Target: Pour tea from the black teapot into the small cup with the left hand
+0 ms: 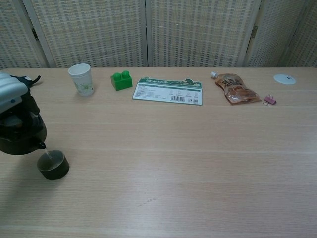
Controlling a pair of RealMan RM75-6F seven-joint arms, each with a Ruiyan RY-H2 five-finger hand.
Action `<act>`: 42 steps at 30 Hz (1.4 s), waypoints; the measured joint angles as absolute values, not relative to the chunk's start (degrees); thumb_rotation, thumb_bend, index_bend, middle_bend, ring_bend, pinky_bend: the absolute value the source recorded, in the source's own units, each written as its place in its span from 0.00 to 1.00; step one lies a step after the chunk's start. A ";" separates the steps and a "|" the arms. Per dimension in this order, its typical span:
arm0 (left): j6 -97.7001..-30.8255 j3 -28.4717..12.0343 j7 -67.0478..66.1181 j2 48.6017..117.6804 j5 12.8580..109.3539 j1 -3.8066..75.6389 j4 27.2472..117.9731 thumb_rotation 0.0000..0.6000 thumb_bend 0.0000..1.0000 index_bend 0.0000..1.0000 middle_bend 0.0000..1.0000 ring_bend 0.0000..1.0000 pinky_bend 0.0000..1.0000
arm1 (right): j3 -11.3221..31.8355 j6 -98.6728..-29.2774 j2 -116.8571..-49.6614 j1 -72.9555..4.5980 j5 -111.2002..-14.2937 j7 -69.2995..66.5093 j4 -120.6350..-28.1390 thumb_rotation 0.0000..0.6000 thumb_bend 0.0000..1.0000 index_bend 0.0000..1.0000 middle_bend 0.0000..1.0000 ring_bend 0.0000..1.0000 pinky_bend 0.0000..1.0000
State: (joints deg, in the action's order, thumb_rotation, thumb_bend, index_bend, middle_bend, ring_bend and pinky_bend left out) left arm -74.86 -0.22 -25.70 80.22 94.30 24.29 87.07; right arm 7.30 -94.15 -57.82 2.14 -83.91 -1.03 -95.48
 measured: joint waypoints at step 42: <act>-76.70 -0.19 -28.51 81.44 98.14 24.59 81.55 1.00 0.39 1.00 1.00 1.00 0.47 | 7.27 -94.01 -58.06 2.19 -84.00 -1.04 -95.25 1.00 0.14 0.07 0.08 0.00 0.00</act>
State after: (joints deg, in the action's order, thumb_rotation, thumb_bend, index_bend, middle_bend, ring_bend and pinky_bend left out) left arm -76.70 -0.19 -28.51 81.44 98.14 24.59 81.55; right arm 7.27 -94.01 -58.06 2.19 -84.00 -1.04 -95.25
